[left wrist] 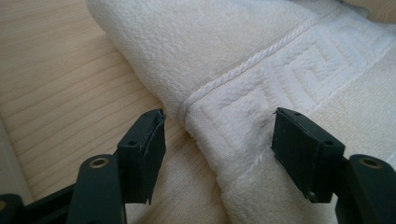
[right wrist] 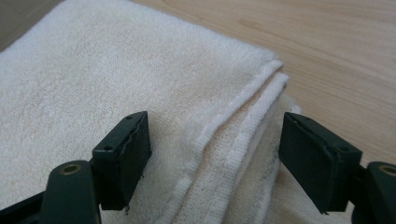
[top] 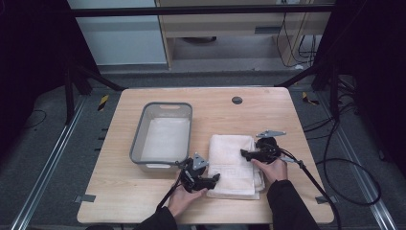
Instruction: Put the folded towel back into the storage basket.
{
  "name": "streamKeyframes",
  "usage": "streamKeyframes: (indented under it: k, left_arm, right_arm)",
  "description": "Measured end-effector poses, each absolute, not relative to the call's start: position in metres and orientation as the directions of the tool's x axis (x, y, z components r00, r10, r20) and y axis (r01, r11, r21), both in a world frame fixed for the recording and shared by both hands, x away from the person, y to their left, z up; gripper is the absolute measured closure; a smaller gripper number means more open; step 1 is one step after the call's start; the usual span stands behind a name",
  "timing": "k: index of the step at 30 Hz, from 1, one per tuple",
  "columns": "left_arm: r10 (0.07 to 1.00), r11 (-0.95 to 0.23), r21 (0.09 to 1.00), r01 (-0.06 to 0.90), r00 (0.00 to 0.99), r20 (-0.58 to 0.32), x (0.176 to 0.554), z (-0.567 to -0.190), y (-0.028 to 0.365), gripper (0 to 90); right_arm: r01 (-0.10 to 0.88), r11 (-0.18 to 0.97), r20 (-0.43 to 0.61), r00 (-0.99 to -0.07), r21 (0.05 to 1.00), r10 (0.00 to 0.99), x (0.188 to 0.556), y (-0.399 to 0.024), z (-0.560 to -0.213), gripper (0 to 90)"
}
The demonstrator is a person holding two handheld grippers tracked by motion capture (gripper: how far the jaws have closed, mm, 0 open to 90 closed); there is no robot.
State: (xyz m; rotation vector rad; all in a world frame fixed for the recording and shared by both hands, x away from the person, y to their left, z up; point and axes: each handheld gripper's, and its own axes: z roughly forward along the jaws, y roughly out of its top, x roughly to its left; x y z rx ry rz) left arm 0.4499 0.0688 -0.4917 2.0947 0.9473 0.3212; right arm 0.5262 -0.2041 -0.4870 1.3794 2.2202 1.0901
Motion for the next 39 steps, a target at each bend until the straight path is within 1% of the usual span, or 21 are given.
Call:
streamKeyframes:
  k: [5, 8, 9, 12, 14, 15, 16, 17, 18, 19, 20, 21, 22, 24, 27, 28, 30, 39]
  left_arm:
    - [0.718, -0.417, 0.751, 0.513, 0.692, -0.074, 0.45, -0.495, 0.066, 36.0]
    - [0.716, -0.413, 0.743, 0.526, 0.692, -0.093, 0.451, -0.497, 0.065, 36.7]
    - [0.713, -0.41, 0.74, 0.533, 0.693, -0.103, 0.452, -0.497, 0.065, 39.0]
    - [0.703, -0.398, 0.73, 0.555, 0.696, -0.146, 0.454, -0.499, 0.066, 42.5]
    - [0.701, -0.397, 0.724, 0.565, 0.696, -0.159, 0.456, -0.499, 0.065, 43.9]
    - [0.701, -0.397, 0.724, 0.565, 0.696, -0.159, 0.456, -0.499, 0.065, 44.9]
    - [0.693, -0.399, 0.72, 0.569, 0.7, -0.169, 0.457, -0.498, 0.066, 44.9]
    - [0.692, -0.396, 0.715, 0.576, 0.699, -0.181, 0.458, -0.498, 0.065, 47.0]
    - [0.688, -0.397, 0.705, 0.587, 0.699, -0.194, 0.459, -0.497, 0.065, 50.0]
    - [0.688, -0.397, 0.705, 0.587, 0.699, -0.194, 0.459, -0.497, 0.065, 52.3]
    - [0.685, -0.39, 0.695, 0.604, 0.695, -0.219, 0.459, -0.497, 0.065, 54.9]
    - [0.685, -0.39, 0.695, 0.604, 0.695, -0.219, 0.459, -0.497, 0.065, 57.2]
    - [0.685, -0.385, 0.691, 0.611, 0.692, -0.23, 0.459, -0.496, 0.064, 59.3]
    - [0.684, -0.389, 0.69, 0.61, 0.693, -0.227, 0.458, -0.496, 0.064, 61.8]
    - [0.686, -0.383, 0.694, 0.61, 0.691, -0.228, 0.457, -0.495, 0.063, 66.8]
    - [0.681, -0.381, 0.7, 0.604, 0.696, -0.23, 0.456, -0.495, 0.064, 70.0]
    - [0.678, -0.373, 0.705, 0.603, 0.696, -0.236, 0.456, -0.495, 0.066, 72.0]
    - [0.661, -0.362, 0.734, 0.574, 0.713, -0.232, 0.449, -0.488, 0.07, 74.2]
  right_arm:
    - [0.664, 0.235, 0.167, -0.483, 0.71, 0.859, 0.53, -0.204, -0.492, 27.0]
    - [0.668, 0.23, 0.178, -0.483, 0.708, 0.857, 0.53, -0.203, -0.493, 28.4]
    - [0.673, 0.228, 0.191, -0.488, 0.704, 0.852, 0.53, -0.204, -0.493, 31.8]
    - [0.681, 0.218, 0.212, -0.489, 0.699, 0.846, 0.531, -0.204, -0.494, 36.9]
    - [0.691, 0.211, 0.233, -0.489, 0.691, 0.841, 0.531, -0.204, -0.494, 41.7]
    - [0.691, 0.211, 0.233, -0.489, 0.691, 0.841, 0.531, -0.204, -0.494, 41.7]
    - [0.694, 0.208, 0.24, -0.489, 0.689, 0.839, 0.531, -0.204, -0.494, 44.0]
    - [0.704, 0.199, 0.258, -0.485, 0.682, 0.835, 0.531, -0.204, -0.493, 47.3]
    - [0.713, 0.19, 0.276, -0.483, 0.675, 0.831, 0.531, -0.204, -0.493, 52.8]
    - [0.713, 0.19, 0.276, -0.483, 0.675, 0.831, 0.531, -0.204, -0.493, 52.8]
    - [0.718, 0.184, 0.293, -0.485, 0.671, 0.824, 0.531, -0.204, -0.492, 58.4]
    - [0.718, 0.184, 0.293, -0.485, 0.671, 0.824, 0.531, -0.204, -0.492, 58.4]
    - [0.72, 0.182, 0.299, -0.486, 0.67, 0.821, 0.531, -0.204, -0.492, 61.5]
    - [0.717, 0.181, 0.3, -0.488, 0.673, 0.82, 0.531, -0.204, -0.491, 63.8]
    - [0.718, 0.175, 0.306, -0.486, 0.674, 0.819, 0.531, -0.204, -0.491, 65.6]
    - [0.718, 0.167, 0.312, -0.483, 0.675, 0.818, 0.531, -0.204, -0.49, 66.9]
    - [0.713, 0.168, 0.307, -0.486, 0.681, 0.818, 0.53, -0.204, -0.488, 67.6]
    - [0.675, 0.169, 0.288, -0.51, 0.719, 0.811, 0.522, -0.204, -0.472, 68.1]
